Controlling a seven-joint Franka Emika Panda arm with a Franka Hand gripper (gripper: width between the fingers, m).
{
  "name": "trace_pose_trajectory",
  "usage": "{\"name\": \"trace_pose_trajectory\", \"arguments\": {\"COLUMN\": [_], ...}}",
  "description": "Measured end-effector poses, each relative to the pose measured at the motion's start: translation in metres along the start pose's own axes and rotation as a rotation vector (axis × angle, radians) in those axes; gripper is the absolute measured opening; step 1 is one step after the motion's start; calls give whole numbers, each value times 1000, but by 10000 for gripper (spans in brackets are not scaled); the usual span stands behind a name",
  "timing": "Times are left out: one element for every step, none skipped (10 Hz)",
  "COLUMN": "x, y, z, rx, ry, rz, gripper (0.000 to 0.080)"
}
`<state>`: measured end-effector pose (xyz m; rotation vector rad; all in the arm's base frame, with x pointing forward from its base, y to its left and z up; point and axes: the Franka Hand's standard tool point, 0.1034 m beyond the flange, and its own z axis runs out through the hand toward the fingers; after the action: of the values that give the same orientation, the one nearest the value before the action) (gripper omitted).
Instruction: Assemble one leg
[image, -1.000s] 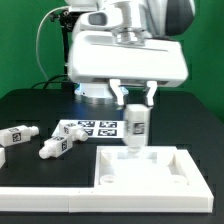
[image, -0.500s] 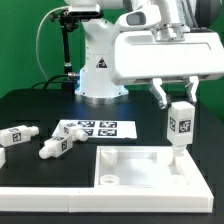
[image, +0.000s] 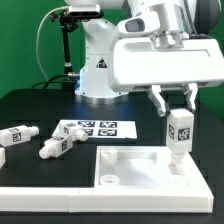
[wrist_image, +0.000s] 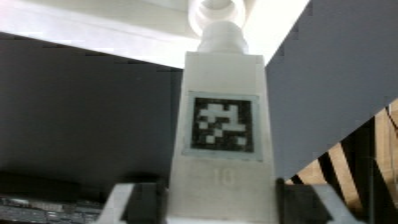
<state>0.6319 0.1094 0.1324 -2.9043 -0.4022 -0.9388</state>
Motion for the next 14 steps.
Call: {"name": "trace_pose_trajectory", "arguments": {"x": [-1, -6, -10, -15, -21, -21, -24, -28, -29, -29, -29, -30, -30, -29], "y": [0, 0, -1, 3, 8, 7, 7, 7, 6, 6, 5, 5, 3, 1], "z": [5, 9, 12, 17, 20, 20, 21, 24, 26, 26, 26, 26, 26, 26], "rx": [2, 3, 2, -1, -4, -3, -4, -3, -6, -17, -28, -30, -29, -26], "ry": [-3, -11, -9, -15, -23, -25, -27, -33, -28, -5, 20, 24, 25, 22], "rz": [2, 4, 5, 3, 11, 11, 12, 14, 14, 12, 9, 9, 13, 11], "gripper": [284, 284, 284, 284, 284, 284, 284, 284, 284, 284, 284, 284, 284, 284]}}
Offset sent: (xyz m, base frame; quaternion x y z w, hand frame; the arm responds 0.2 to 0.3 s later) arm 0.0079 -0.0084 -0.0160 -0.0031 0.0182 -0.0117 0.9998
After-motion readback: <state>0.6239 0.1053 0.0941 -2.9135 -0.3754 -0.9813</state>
